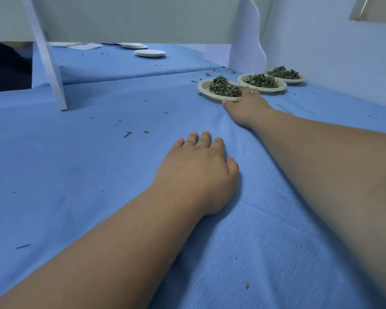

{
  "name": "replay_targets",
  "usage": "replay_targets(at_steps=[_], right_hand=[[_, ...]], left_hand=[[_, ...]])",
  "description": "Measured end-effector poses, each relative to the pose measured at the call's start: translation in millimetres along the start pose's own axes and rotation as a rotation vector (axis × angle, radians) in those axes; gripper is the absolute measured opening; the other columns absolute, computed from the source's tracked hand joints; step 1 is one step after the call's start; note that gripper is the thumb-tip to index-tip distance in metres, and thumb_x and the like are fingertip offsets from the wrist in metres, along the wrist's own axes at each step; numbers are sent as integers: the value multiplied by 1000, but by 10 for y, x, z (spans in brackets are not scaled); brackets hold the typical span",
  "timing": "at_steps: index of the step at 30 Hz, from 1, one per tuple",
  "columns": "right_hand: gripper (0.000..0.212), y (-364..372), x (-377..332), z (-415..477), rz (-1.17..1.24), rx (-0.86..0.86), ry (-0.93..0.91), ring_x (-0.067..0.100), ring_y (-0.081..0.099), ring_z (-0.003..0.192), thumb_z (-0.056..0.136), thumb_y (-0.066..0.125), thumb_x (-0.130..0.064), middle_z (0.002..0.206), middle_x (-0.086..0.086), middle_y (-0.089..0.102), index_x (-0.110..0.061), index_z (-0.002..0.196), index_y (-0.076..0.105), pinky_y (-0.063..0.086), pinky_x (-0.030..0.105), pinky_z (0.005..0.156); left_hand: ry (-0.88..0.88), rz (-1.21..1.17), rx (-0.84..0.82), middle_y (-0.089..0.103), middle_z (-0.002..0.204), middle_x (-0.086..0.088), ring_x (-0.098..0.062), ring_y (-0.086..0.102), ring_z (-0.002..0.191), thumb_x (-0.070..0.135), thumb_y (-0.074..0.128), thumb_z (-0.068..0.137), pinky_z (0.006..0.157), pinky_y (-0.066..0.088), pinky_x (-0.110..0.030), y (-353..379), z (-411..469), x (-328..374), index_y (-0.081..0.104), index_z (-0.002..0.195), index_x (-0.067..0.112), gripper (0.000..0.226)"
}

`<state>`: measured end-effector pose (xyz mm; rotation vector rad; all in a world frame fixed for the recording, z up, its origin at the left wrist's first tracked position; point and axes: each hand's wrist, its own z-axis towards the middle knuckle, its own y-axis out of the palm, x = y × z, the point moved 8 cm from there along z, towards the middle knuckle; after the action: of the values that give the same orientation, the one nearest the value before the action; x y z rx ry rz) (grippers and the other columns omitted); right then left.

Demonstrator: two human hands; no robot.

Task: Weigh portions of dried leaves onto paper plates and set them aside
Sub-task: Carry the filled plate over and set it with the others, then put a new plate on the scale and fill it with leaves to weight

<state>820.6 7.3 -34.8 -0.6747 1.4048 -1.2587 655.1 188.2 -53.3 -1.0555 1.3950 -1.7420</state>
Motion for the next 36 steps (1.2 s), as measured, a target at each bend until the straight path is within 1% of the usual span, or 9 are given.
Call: replay_targets(at_steps=[6, 11, 14, 17, 21, 25, 31, 34, 36], right_hand=[[76, -7, 106, -301, -77, -3, 7, 40, 22, 150, 99, 36, -49, 168, 14, -6, -17, 161, 7, 25, 50, 118], [70, -86, 290, -723, -162, -102, -40, 32, 15, 153, 99, 26, -53, 169, 12, 1, -22, 161, 13, 16, 52, 120], [67, -140, 413, -1076, -223, -152, -87, 30, 16, 152, 99, 20, -57, 167, 10, 14, -25, 158, 22, 14, 55, 121], [70, -240, 577, -1506, -245, -198, -126, 26, 10, 154, 99, 16, -62, 168, 5, 13, -28, 159, 18, 12, 56, 121], [69, -422, 831, -2169, -260, -232, -160, 23, 3, 156, 101, 15, -62, 170, 1, 3, -29, 161, 10, 7, 53, 124], [66, -582, 1047, -2790, -227, -251, -176, 21, 4, 156, 104, 19, -58, 170, 1, 4, -28, 162, 12, 6, 50, 124], [60, -952, 1281, -3750, -151, -261, -218, 21, 16, 154, 107, 33, -46, 168, 8, 17, -20, 160, 24, 14, 36, 124], [50, -1225, 1420, -4198, -145, -294, -228, 24, 36, 145, 106, 38, -39, 158, 8, 40, -19, 152, 43, 27, 30, 113], [38, -1405, 1561, -4512, -50, -286, -199, 26, 50, 131, 106, 38, -29, 143, 7, 57, -19, 135, 60, 37, 30, 103]], left_hand=[[7, 5, -14, 29, 163, -7, -25, 22, 151, 44, 20, 106, 124, 18, -44, 21, 24, 2, 39, 147, 17, 53], [48, 4, -28, 44, 146, -8, -24, 36, 138, 44, 25, 106, 115, 28, -41, -26, 15, 69, 49, 126, 16, 42], [152, -38, -58, 39, 157, -1, -18, 32, 145, 46, 29, 106, 114, 25, -35, -31, -51, 188, 48, 140, 17, 49], [83, -26, -71, 28, 165, 10, -11, 24, 151, 50, 29, 106, 117, 22, -34, -92, -60, 176, 34, 157, 27, 56], [-13, 45, -114, 21, 168, -3, -23, 19, 154, 47, 22, 107, 122, 18, -41, -47, -165, 301, 26, 159, 17, 60], [20, 33, -135, 12, 171, -9, -28, 12, 157, 44, 20, 108, 126, 12, -41, 122, -584, 806, 18, 162, 12, 63], [170, -28, -105, 23, 168, -9, -29, 23, 152, 34, 24, 109, 123, 20, -43, 133, -1478, 1736, 30, 159, 17, 53], [184, -118, -86, 38, 158, -13, -31, 36, 143, 28, 28, 108, 116, 28, -42, 80, -1876, 2178, 46, 147, 13, 45], [199, -239, -53, 46, 153, -14, -30, 41, 140, 23, 30, 107, 112, 32, -38, -11, -2110, 2518, 51, 142, 11, 42]])
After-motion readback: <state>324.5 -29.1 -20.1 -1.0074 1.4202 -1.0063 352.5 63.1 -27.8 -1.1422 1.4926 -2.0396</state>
